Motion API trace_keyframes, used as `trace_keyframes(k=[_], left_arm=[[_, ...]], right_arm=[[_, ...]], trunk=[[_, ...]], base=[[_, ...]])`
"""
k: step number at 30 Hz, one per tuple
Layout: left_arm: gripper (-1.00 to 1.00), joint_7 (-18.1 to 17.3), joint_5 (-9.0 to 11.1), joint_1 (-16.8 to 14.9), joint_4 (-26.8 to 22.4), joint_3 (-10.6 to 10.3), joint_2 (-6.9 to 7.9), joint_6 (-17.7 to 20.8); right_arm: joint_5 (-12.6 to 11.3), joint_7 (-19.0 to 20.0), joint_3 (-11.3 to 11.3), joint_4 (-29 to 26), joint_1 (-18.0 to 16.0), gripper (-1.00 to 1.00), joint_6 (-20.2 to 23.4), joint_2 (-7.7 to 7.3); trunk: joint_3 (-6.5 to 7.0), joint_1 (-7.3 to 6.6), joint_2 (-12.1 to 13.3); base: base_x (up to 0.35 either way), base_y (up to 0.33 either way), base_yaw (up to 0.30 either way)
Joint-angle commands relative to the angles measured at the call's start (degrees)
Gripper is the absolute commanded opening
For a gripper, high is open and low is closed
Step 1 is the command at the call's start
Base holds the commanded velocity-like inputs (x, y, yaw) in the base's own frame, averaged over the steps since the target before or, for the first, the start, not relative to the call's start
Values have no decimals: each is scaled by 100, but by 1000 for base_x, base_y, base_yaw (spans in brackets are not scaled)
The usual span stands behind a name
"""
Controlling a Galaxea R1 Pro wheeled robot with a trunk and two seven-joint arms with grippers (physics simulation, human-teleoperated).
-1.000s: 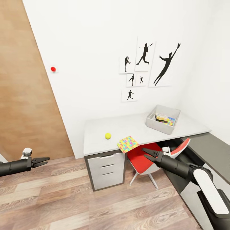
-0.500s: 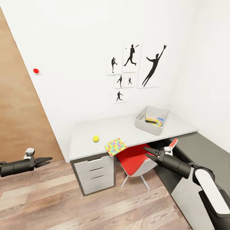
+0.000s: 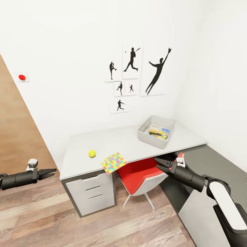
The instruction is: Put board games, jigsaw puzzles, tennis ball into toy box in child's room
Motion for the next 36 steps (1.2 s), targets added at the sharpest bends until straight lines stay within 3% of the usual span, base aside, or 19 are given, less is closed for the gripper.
trace_keyframes(k=[1,27,36], left_arm=[[100,-18,5,-5,-1,0,2,60],[100,-101,5,-5,-1,0,-7,72],[100,-96,14,-5,15,8,-7,97]], right_arm=[[45,48,-7,2,-5,100,21,1],[107,39,-7,2,-6,100,20,5],[255,57,-10,-3,-5,100,20,10]], trunk=[[-13,4,-13],[39,4,-13],[-123,202,-374]], base=[[32,-273,0],[57,-50,-58],[0,0,0]])
